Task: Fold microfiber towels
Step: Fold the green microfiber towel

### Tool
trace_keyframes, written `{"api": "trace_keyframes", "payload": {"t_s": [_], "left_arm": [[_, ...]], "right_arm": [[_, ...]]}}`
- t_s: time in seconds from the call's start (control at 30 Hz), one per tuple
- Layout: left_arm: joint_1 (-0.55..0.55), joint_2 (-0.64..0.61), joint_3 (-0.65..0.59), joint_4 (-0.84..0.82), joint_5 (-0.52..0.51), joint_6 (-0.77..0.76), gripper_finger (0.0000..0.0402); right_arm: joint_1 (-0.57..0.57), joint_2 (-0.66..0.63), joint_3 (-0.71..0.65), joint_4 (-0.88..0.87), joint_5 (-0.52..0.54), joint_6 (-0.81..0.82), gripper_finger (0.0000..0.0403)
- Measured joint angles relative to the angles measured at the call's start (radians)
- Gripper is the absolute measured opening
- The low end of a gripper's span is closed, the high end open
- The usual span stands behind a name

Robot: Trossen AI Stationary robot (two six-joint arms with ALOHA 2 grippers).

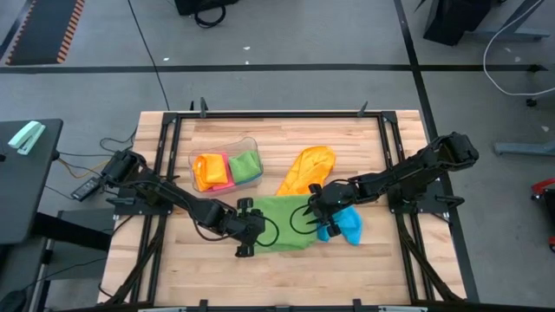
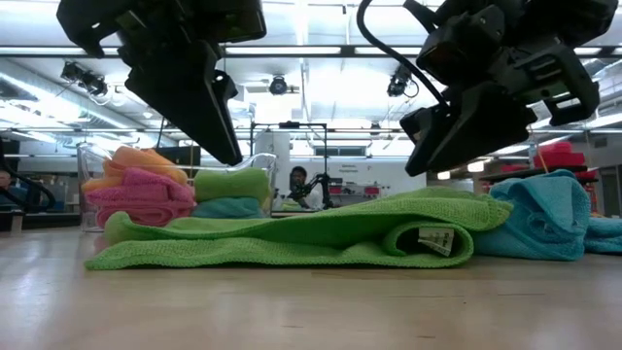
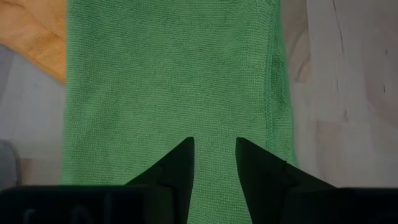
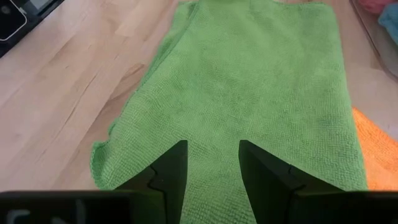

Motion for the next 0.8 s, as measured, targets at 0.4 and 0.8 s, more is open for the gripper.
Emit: {"api": "trace_keyframes", "payload": {"t_s": [0.4, 0.8], "left_arm": [[0.000, 0.000, 0.000, 0.000, 0.000, 0.000, 0.0131], [0.000, 0.000, 0.000, 0.002, 0.000, 0.000, 0.0127]], "right_arm": [[0.041, 0.000, 0.000, 0.006, 0.000, -0.026, 0.0152], [0.035, 0.000, 0.000, 0.008, 0.000, 0.008, 0.0152]]}}
